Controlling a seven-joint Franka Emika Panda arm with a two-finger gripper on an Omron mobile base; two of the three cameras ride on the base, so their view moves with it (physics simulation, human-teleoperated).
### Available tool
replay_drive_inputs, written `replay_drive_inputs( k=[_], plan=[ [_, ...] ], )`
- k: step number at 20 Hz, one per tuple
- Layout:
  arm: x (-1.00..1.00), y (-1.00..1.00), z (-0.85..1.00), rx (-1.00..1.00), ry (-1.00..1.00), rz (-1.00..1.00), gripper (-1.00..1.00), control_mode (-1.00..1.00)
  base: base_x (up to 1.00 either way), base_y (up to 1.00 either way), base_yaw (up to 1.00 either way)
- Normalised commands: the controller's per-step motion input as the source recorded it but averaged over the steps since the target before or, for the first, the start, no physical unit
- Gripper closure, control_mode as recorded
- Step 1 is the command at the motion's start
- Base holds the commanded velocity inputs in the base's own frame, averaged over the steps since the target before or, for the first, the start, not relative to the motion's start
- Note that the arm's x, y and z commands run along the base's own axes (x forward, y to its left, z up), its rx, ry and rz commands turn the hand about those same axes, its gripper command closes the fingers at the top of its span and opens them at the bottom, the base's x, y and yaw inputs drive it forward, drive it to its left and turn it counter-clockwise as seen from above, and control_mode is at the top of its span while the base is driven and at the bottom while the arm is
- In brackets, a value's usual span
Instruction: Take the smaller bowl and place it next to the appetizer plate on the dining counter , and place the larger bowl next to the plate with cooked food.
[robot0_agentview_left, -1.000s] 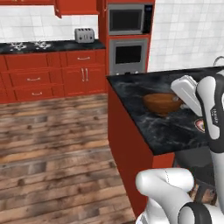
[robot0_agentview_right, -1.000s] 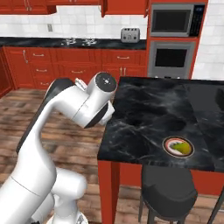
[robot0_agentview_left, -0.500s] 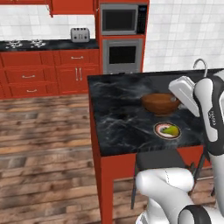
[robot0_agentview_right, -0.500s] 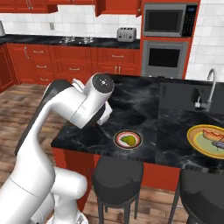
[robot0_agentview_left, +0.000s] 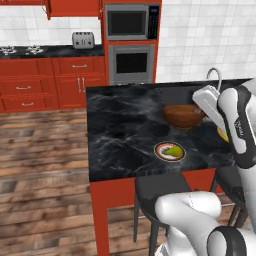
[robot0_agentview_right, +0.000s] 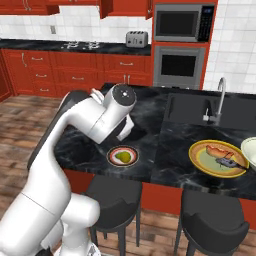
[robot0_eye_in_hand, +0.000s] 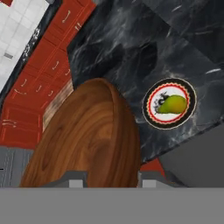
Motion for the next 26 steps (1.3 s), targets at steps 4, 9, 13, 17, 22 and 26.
replay_drive_inputs(
  k=[4,9,13,17,22,26],
  plan=[
    [0.5,0.82,-0.29,-0.09,-0.05,-0.32,1.0,-1.0,0.0,0.0,0.0],
    [0.05,1.0,-0.37,-0.13,-0.01,-0.28,1.0,-1.0,0.0,0.0,0.0],
    [-0.01,0.92,-0.45,-0.07,0.0,-0.27,1.0,-1.0,0.0,0.0,0.0],
    [-0.05,0.41,-0.43,0.0,-0.02,-0.29,1.0,-1.0,0.0,0.0,0.0],
    [-0.14,0.2,-0.56,0.01,-0.1,-0.22,1.0,-1.0,0.0,0.0,0.0],
    [-0.17,0.31,-0.44,0.05,-0.13,-0.19,1.0,-1.0,0.0,0.0,0.0]
  ],
)
